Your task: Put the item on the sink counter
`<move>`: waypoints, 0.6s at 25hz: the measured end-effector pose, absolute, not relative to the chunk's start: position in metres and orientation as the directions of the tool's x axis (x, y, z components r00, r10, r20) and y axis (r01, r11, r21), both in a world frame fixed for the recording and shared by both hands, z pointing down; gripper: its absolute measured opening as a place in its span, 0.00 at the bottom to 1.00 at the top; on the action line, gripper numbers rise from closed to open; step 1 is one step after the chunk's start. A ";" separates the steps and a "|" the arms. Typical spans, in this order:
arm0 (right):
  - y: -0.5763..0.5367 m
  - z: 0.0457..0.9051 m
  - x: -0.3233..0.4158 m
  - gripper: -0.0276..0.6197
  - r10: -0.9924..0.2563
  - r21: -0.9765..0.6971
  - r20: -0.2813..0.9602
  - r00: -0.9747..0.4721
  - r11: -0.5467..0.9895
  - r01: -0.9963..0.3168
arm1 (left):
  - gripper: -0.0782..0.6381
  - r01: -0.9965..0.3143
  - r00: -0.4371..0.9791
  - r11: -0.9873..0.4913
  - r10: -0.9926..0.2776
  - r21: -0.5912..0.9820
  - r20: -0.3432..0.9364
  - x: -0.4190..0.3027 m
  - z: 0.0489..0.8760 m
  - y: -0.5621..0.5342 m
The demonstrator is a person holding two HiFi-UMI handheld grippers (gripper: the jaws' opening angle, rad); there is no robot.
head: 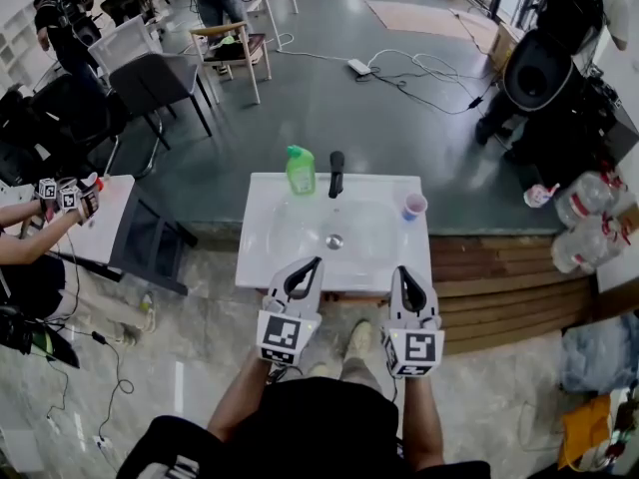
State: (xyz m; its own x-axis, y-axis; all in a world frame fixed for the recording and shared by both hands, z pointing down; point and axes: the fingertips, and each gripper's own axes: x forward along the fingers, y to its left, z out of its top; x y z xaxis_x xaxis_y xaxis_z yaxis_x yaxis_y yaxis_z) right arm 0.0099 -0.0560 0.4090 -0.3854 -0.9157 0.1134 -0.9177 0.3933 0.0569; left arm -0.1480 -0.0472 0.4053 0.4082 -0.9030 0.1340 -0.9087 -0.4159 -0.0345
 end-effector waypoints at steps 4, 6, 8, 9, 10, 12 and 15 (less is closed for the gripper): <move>-0.057 0.416 0.011 0.04 -0.909 0.056 0.107 -0.404 0.411 -0.910 | 0.11 -0.907 0.411 -0.419 -0.903 -0.042 0.127 -0.146 0.404 -0.050; -0.057 0.417 0.012 0.04 -0.910 0.059 0.110 -0.400 0.408 -0.911 | 0.11 -0.906 0.413 -0.421 -0.902 -0.041 0.129 -0.145 0.404 -0.050; -0.057 0.419 0.012 0.04 -0.911 0.062 0.126 -0.392 0.402 -0.914 | 0.11 -0.905 0.414 -0.423 -0.901 -0.042 0.130 -0.146 0.405 -0.051; -0.057 0.420 0.012 0.04 -0.911 0.063 0.133 -0.389 0.400 -0.914 | 0.11 -0.905 0.415 -0.423 -0.901 -0.043 0.129 -0.146 0.405 -0.052; -0.057 0.420 0.012 0.04 -0.912 0.064 0.133 -0.388 0.399 -0.915 | 0.11 -0.904 0.416 -0.424 -0.900 -0.044 0.129 -0.147 0.405 -0.052; -0.059 0.418 0.011 0.04 -0.913 0.067 0.123 -0.389 0.398 -0.915 | 0.11 -0.903 0.418 -0.427 -0.898 -0.042 0.134 -0.146 0.406 -0.053; -0.059 0.416 0.011 0.04 -0.915 0.074 0.144 -0.378 0.390 -0.918 | 0.11 -0.903 0.419 -0.428 -0.896 -0.033 0.149 -0.146 0.410 -0.052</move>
